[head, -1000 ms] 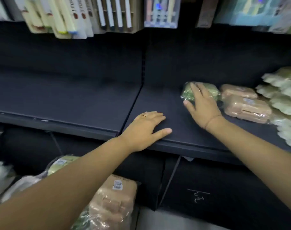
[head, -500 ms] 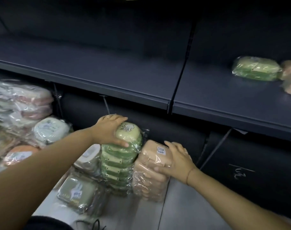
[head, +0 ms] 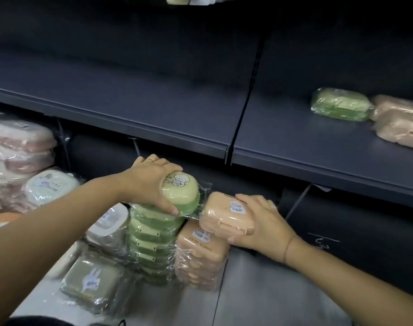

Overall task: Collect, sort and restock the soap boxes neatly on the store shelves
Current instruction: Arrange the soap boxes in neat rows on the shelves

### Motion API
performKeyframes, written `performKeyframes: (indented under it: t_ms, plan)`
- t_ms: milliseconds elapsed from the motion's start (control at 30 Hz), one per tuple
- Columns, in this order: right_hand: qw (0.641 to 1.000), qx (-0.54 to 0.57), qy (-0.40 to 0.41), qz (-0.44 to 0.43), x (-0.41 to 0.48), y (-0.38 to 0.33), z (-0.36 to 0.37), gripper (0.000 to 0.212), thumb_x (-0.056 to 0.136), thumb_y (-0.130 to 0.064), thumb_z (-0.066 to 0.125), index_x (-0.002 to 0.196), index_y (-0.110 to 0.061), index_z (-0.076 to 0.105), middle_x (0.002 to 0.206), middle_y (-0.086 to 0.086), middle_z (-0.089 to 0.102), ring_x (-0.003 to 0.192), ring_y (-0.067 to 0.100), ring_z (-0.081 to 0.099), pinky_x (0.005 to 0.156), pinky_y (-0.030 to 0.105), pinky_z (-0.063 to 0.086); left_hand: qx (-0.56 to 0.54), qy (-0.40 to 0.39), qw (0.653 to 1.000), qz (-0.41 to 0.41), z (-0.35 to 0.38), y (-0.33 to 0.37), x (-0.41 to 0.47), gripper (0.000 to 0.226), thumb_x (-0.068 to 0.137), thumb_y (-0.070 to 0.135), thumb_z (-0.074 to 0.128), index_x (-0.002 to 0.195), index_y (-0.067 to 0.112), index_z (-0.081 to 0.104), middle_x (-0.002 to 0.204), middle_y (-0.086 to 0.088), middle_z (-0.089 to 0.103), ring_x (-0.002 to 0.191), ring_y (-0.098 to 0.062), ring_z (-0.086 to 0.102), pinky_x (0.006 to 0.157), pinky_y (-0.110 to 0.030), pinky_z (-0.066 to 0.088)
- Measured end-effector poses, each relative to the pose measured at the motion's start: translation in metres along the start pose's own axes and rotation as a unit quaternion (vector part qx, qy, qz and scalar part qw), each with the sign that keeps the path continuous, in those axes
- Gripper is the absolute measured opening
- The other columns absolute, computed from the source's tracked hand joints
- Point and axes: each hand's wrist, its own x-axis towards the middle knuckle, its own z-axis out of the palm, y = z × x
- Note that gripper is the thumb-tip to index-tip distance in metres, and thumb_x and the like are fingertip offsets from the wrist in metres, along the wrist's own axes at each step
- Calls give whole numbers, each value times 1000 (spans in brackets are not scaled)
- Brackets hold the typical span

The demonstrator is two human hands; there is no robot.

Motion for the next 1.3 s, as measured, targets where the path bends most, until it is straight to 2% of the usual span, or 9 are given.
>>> performKeyframes:
  t_ms: [167,300,400,533,733,967,1033,1133,1300]
  plan:
    - [999,-3,1,-46,-54,16,-92,96,54,-63,78,135,-52,29,125,-40,30,122,-9,30,98,7,28,-70,2,994,83,-36,46,-19,108,46,82,72,139,53,23,128,30,35,117,5,28,103,-21,19]
    - [996,-9,85,-39,-83,39,-162,91,49,-69,74,130,-56,34,127,-38,36,122,-9,37,95,5,31,-134,41,983,121,-60,88,-16,100,43,80,75,127,64,22,127,41,26,116,18,17,98,-13,22]
    - [983,-29,183,0,-76,73,-214,89,49,-71,71,129,-55,35,133,-25,41,121,-2,41,100,17,34,-148,115,970,152,-76,121,7,102,38,86,67,128,63,24,125,44,26,117,14,20,103,-24,22]
    - [949,-96,296,57,-28,138,-287,103,56,-58,81,141,-20,39,134,4,49,122,25,47,105,43,39,-140,183,959,165,-93,166,61,110,45,83,69,141,48,28,130,33,32,122,5,19,105,-25,14]
    - [920,-209,295,148,49,197,-346,94,70,-43,82,146,-20,32,145,14,41,133,34,37,112,45,29,-135,220,953,161,-81,216,146,105,61,71,75,148,38,28,150,15,28,138,-7,15,109,-27,7]
    - [902,-318,210,200,89,233,-359,78,84,-46,67,149,-27,26,152,9,31,145,26,19,119,49,1,-176,235,939,180,-48,204,167,84,71,78,52,145,45,29,151,19,13,142,-7,8,119,-40,8]
    - [904,-325,198,197,95,240,-358,67,90,-43,61,148,-28,29,152,6,33,146,24,19,119,47,2,-167,253,936,178,-46,203,167,81,73,77,41,145,42,30,147,18,19,140,-4,9,119,-42,9]
    - [921,-279,209,177,99,245,-359,68,88,-46,64,146,-26,33,151,6,37,138,29,34,113,41,23,-158,263,935,177,-47,202,169,78,77,75,39,145,38,33,145,18,25,140,-3,13,119,-45,16]
    - [924,-268,217,166,91,222,-352,68,91,-36,62,149,-24,30,155,9,29,140,32,32,113,39,27,-187,248,934,176,-48,205,165,78,82,62,59,148,31,29,147,21,21,134,10,6,114,-29,24]
